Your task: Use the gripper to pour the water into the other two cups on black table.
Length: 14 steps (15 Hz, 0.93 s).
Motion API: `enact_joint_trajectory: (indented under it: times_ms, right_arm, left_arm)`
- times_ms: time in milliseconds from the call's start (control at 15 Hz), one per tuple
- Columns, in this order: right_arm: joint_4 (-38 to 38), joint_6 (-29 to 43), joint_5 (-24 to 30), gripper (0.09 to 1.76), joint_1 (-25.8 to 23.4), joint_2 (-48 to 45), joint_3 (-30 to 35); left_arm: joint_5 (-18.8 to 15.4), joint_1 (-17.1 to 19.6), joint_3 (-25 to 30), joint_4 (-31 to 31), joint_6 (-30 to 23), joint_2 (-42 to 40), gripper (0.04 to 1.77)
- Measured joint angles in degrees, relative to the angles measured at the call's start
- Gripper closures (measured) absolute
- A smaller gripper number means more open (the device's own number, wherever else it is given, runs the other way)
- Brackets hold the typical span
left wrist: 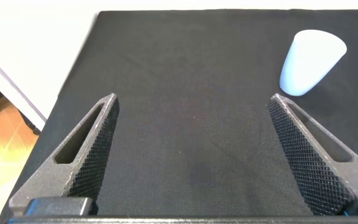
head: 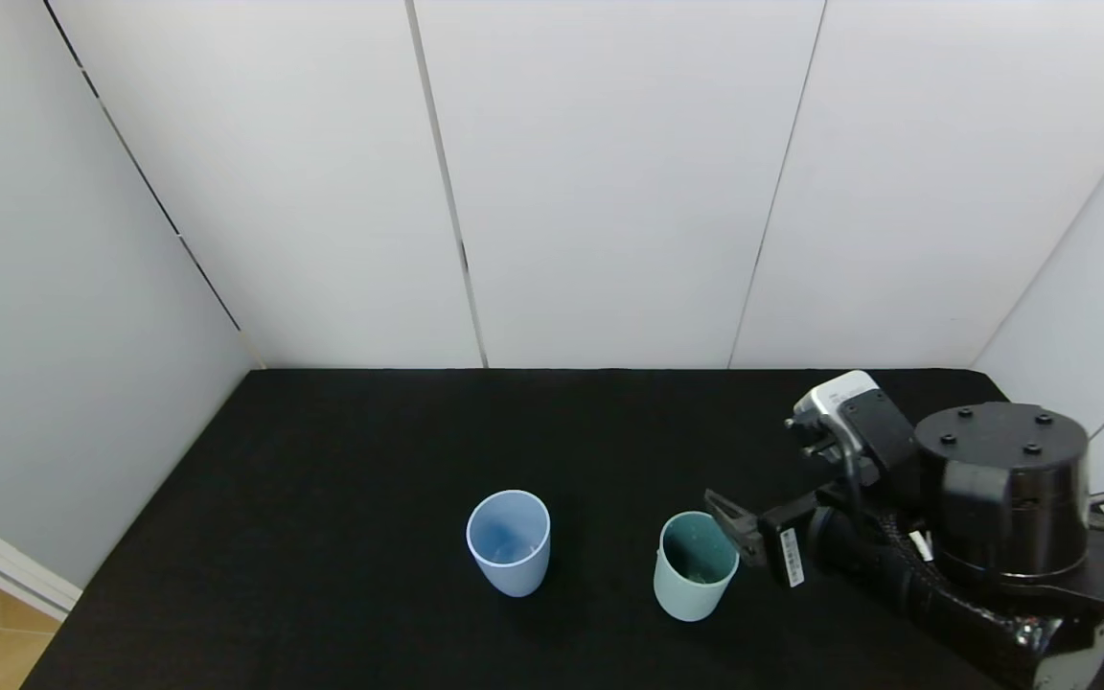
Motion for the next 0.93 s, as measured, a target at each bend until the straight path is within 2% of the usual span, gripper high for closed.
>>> enact_joint_trajectory:
  times_ms: [267,467,600,800,933]
  right_arm:
    - [9.9,0.0,-5.9,0.15,0.1,-10.9,1.5]
    - [19.6,0.1,-12.6,0.15,1.2,-20.2,2.7]
    - [23.5,0.2,-16.2,0.15,1.5,-26.1,4.1]
    - [27.4,0.2,-17.7,0.15,-3.3,-34.4,6.5]
    - [28.7,0.0,-17.9,0.15,-9.2,-39.8,8.7]
  left_arm:
    - [0.0,0.0,0.0,0.0,0.0,0.0,0.09]
    - [0.0,0.0,0.0,0.0,0.0,0.0,0.09]
    - [0.0,0.0,0.0,0.1,0.0,0.0,0.09]
    - [0.0,0.0,0.0,0.1,0.0,0.0,0.09]
    - [0.0,0.0,0.0,0.1,0.0,0.0,0.09]
